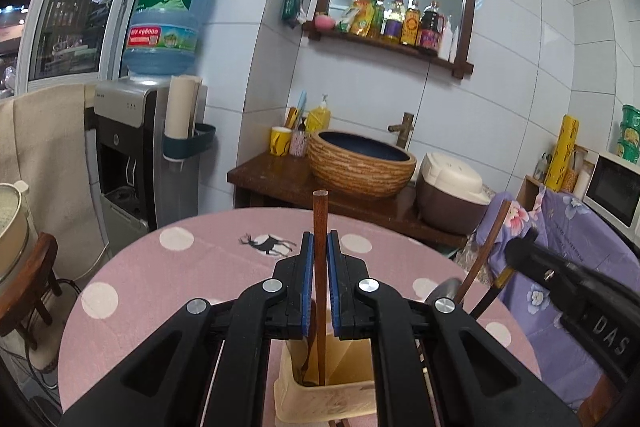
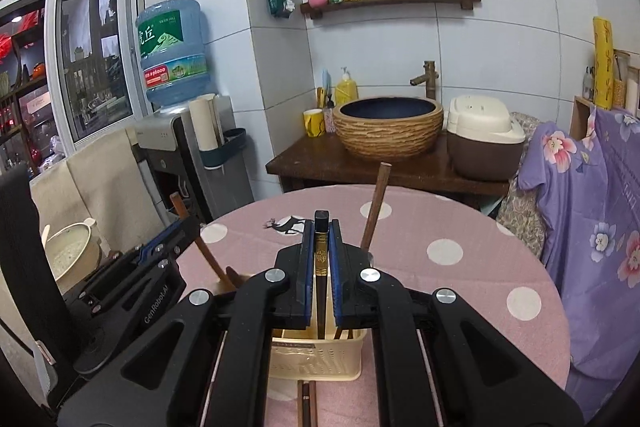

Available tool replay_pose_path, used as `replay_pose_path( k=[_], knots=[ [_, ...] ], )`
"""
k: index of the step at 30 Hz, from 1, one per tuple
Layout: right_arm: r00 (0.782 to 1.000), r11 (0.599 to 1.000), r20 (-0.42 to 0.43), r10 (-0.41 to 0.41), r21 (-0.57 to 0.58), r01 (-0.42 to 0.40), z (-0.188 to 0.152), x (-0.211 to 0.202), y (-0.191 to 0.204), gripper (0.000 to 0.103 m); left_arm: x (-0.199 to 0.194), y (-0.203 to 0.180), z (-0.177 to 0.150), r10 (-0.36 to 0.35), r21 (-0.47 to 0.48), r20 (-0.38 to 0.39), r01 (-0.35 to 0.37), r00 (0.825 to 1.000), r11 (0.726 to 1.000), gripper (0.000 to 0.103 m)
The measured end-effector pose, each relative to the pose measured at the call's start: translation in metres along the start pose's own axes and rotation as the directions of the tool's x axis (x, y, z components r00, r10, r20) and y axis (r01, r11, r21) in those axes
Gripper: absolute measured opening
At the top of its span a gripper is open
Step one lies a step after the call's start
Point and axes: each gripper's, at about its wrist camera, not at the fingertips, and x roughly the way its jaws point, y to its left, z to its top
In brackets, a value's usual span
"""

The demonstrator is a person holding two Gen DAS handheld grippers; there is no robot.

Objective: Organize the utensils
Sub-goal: 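Lower both chopsticks into the holder and open both tools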

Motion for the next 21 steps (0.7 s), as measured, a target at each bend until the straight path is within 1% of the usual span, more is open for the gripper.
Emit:
replay_pose_path(
  k=[2,5,9,10,11,12,13,14,15,16,17,18,19,20,21],
  knots=[
    [1.000,1.000,0.000,0.005,0.003,-0.005,-0.001,-0.002,-0.001,0.008,0.004,0.002,-0.005,0.002,0.001,-0.018,-0.002,1.000,1.000,0.008],
    [1.000,1.000,-0.001,-0.002,0.011,0.002,-0.001,-0.003,-0.002,0.008,0.003,0.002,-0.008,0.008,0.008,-0.014,-0.008,1.000,1.000,0.008],
    [1.000,0.999,-0.003,-0.006,0.037,0.006,-0.002,-0.003,-0.009,0.008,-0.002,0.004,-0.008,-0.015,0.003,-0.021,0.016,1.000,1.000,0.008],
    [1.000,0.999,-0.008,0.000,0.041,0.001,-0.003,-0.004,-0.010,0.009,-0.003,0.003,-0.009,-0.016,0.009,-0.022,0.016,1.000,1.000,0.010],
    [1.000,0.999,-0.013,0.007,0.046,-0.006,-0.004,-0.005,-0.011,0.010,-0.004,0.003,-0.009,-0.018,0.015,-0.023,0.018,1.000,1.000,0.017],
    [1.000,0.999,-0.014,0.013,0.048,-0.013,-0.005,-0.007,-0.012,0.017,-0.007,0.003,-0.011,-0.023,0.019,-0.026,0.024,0.999,1.000,0.024],
    [1.000,0.999,-0.008,0.018,0.049,-0.017,-0.008,-0.011,-0.012,0.029,-0.010,0.005,-0.013,-0.029,0.014,-0.025,0.029,0.999,0.999,0.039],
    [1.000,0.999,0.006,0.019,0.046,-0.019,-0.010,-0.016,-0.011,0.036,-0.014,0.006,-0.016,-0.032,0.007,-0.022,0.032,0.999,0.999,0.052],
    [1.000,0.999,0.022,0.015,0.039,-0.016,-0.013,-0.022,-0.010,0.047,-0.018,0.009,-0.019,-0.036,-0.003,-0.018,0.036,0.999,0.999,0.055],
    [0.999,0.999,0.033,0.010,0.030,-0.011,-0.015,-0.027,-0.009,0.050,-0.022,0.010,-0.021,-0.041,-0.006,-0.021,0.040,0.999,0.999,0.059],
    [0.999,1.000,0.039,0.003,0.018,-0.004,-0.019,-0.032,-0.008,0.051,-0.025,0.012,-0.024,-0.045,-0.005,-0.032,0.045,0.998,0.999,0.064],
    [0.999,1.000,0.042,-0.005,0.011,0.005,-0.023,-0.037,-0.007,0.054,-0.029,0.013,-0.028,-0.051,-0.006,-0.049,0.051,0.998,0.999,0.067],
    [0.999,1.000,0.046,-0.013,0.008,0.013,-0.026,-0.041,-0.007,0.059,-0.033,0.016,-0.032,-0.056,-0.012,-0.062,0.056,0.997,0.998,0.073],
    [0.998,1.000,0.051,-0.022,0.003,0.022,-0.031,-0.047,-0.007,0.059,-0.037,0.019,-0.036,-0.060,-0.018,-0.071,0.059,0.996,0.998,0.077],
    [0.998,1.000,0.051,-0.027,-0.007,0.027,-0.037,-0.052,-0.007,0.060,-0.041,0.022,-0.042,-0.062,-0.020,-0.085,0.061,0.994,0.998,0.079]
  ],
)
